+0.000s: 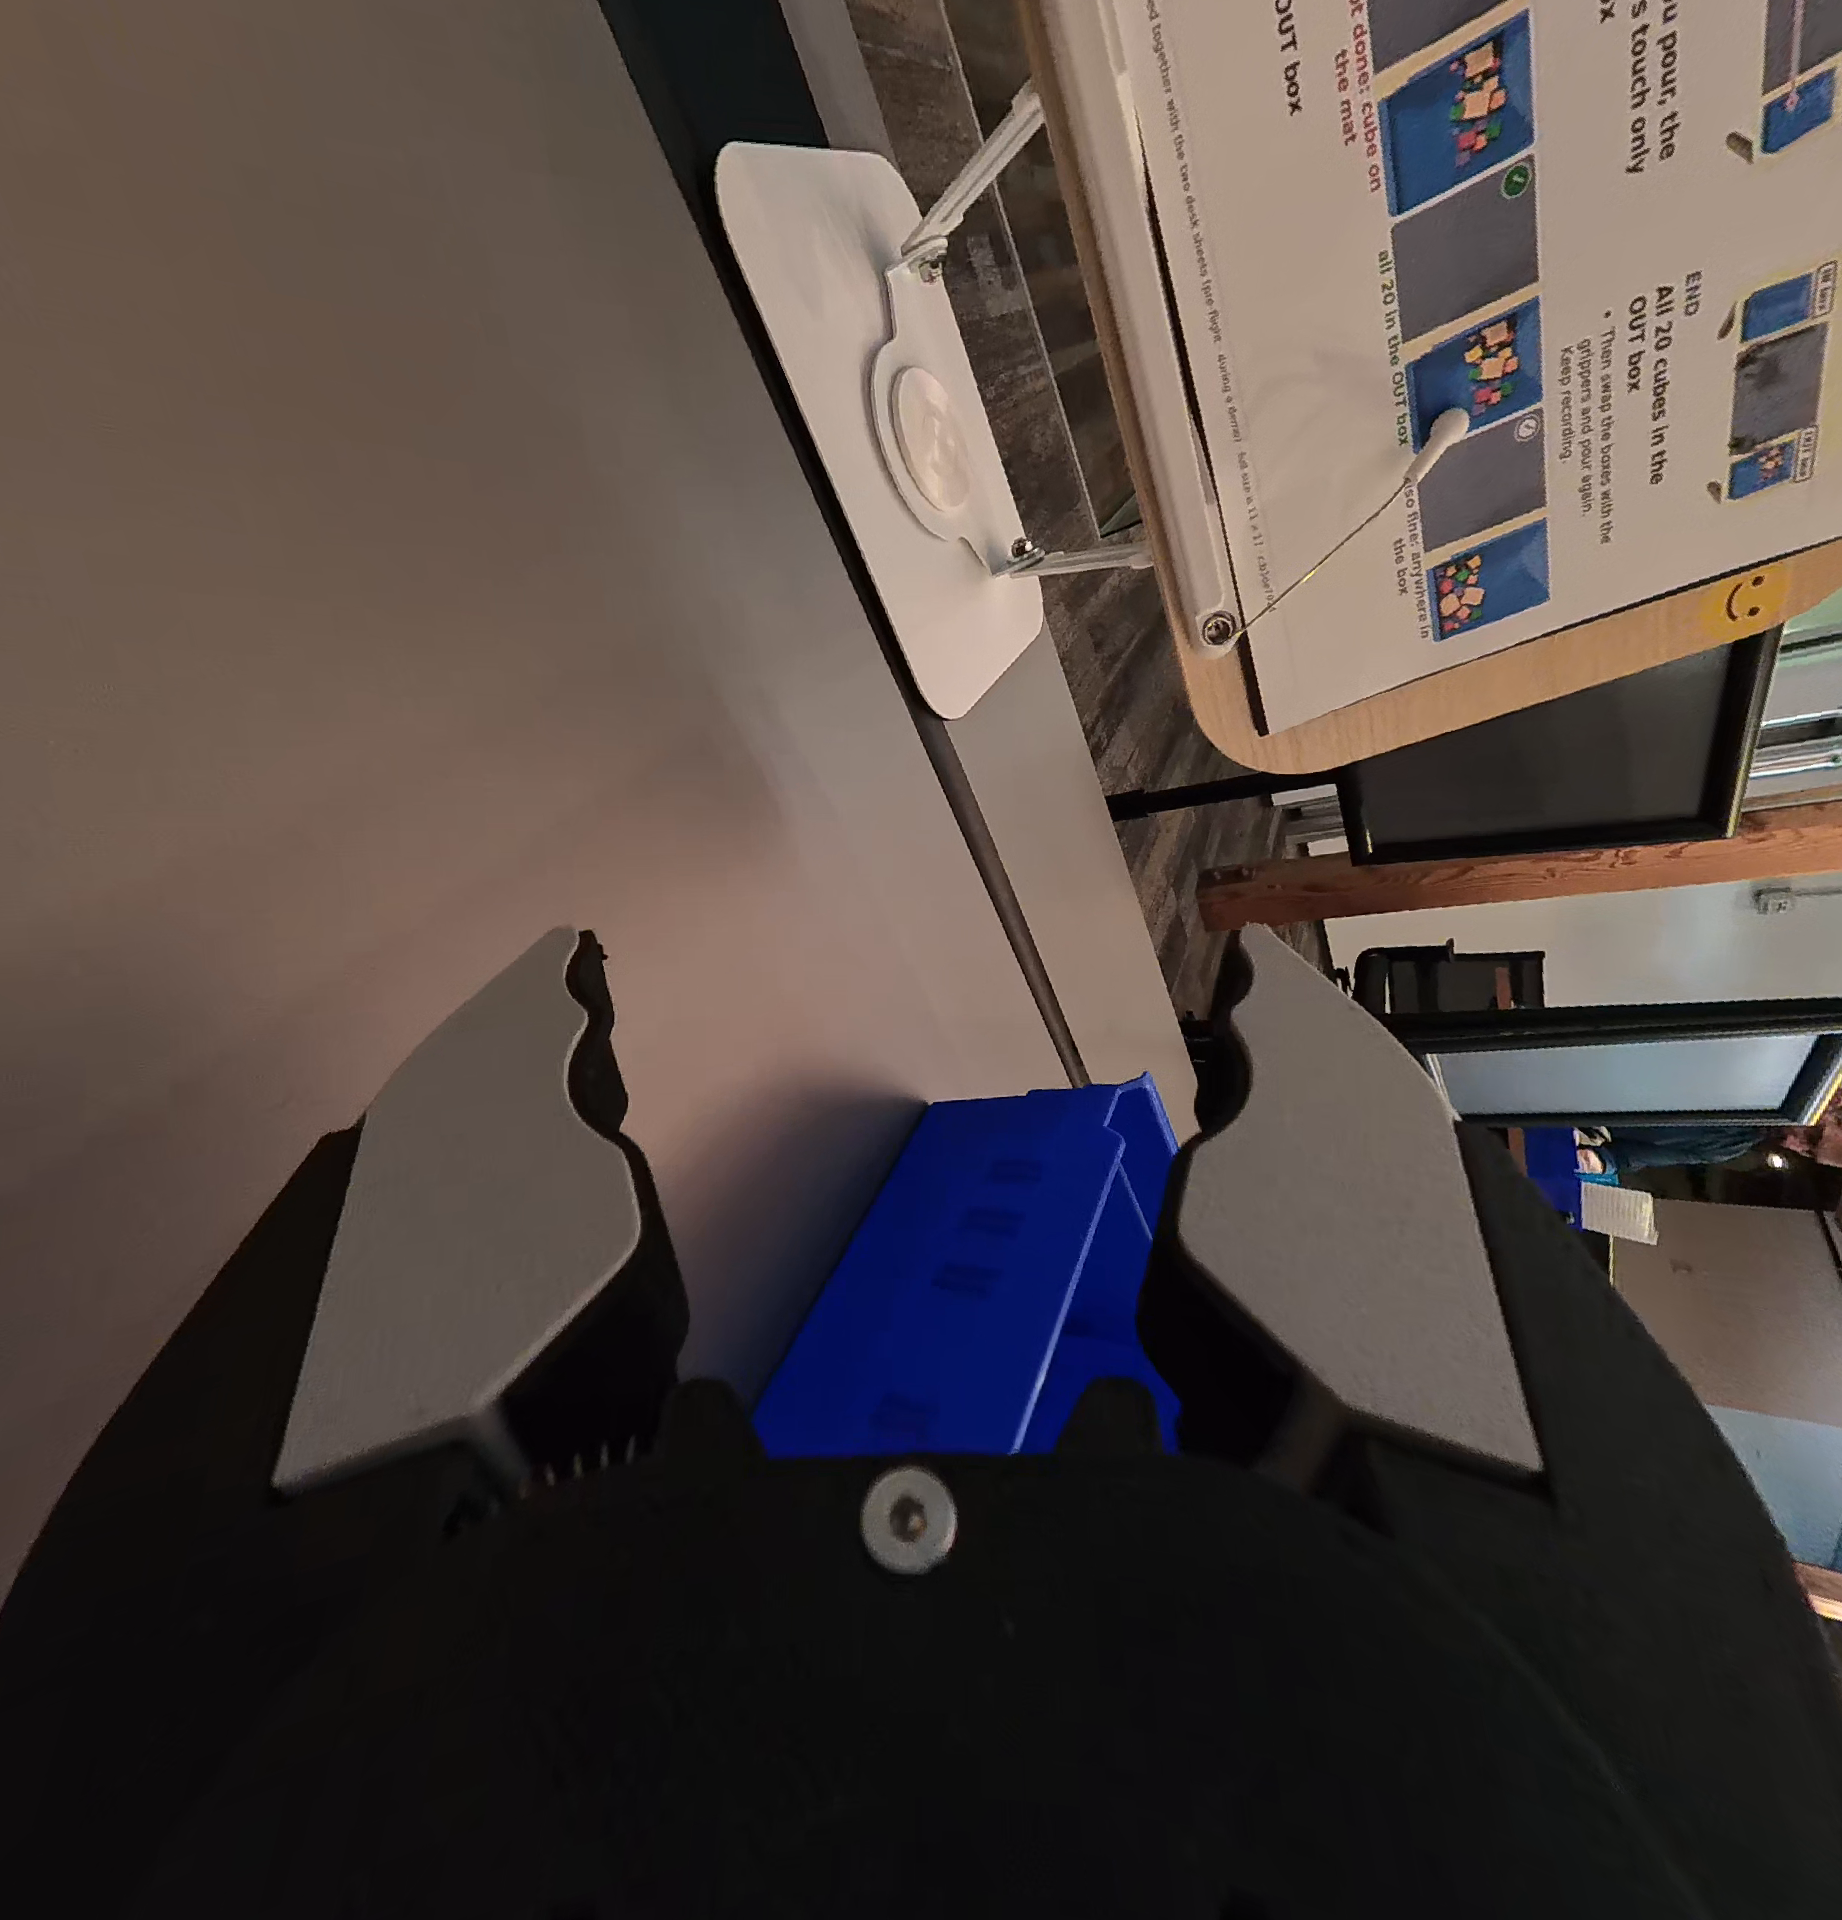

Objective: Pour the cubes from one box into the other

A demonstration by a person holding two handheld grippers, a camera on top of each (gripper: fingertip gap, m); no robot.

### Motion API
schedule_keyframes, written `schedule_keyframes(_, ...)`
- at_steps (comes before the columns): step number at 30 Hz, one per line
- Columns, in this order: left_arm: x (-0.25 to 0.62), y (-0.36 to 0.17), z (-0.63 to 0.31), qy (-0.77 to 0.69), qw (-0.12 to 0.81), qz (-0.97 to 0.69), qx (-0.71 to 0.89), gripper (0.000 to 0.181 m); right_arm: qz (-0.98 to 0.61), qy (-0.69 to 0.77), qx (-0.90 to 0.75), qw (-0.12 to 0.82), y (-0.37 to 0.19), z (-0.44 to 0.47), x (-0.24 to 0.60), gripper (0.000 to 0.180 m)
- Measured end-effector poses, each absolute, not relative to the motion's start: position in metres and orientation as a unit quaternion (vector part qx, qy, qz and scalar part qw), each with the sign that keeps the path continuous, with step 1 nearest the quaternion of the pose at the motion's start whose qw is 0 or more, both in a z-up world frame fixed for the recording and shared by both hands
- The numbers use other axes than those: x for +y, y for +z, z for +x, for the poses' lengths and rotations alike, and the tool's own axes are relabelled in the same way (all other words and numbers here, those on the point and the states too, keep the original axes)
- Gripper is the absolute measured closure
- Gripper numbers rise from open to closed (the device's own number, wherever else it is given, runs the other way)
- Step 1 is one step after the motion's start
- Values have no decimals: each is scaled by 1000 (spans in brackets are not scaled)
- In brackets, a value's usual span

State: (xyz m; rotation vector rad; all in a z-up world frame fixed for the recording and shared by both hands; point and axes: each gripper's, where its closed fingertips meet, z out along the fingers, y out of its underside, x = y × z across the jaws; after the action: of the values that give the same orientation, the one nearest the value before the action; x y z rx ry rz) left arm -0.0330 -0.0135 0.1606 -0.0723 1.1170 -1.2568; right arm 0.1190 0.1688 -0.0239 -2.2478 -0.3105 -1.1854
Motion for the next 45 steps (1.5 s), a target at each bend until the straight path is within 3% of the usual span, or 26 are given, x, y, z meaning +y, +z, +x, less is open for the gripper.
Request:
schedule_keyframes(11,12,185,-45,-540,700,-37,466,53,-842,-440,-103,293,-19,128,165,70)
schedule_keyframes(17,113,222,-43,-517,733,-164,410,60,-851,-393,-31,347,5,158,147,70)
schedule_keyframes(22,200,173,2,-514,592,-368,500,98,-815,-337,69,467,61,192,114,78)
schedule_keyframes(28,209,150,-2,-689,359,-377,505,181,-684,-244,99,680,146,201,72,80)
schedule_keyframes(32,201,148,-9,-709,303,-357,527,181,-599,-202,38,774,188,177,51,96)
schedule_keyframes(36,206,142,-9,-651,369,-354,561,181,-554,-171,-7,815,206,156,40,107)
schedule_keyframes(40,214,138,-12,-591,415,-361,590,181,-558,-155,-26,815,204,152,40,107)
schedule_keyframes(42,220,141,-16,-578,431,-367,588,181,-566,-151,-33,810,200,153,39,120)
schedule_keyframes(45,239,141,-20,-525,472,-401,584,181,-571,-133,-54,809,195,149,38,175)
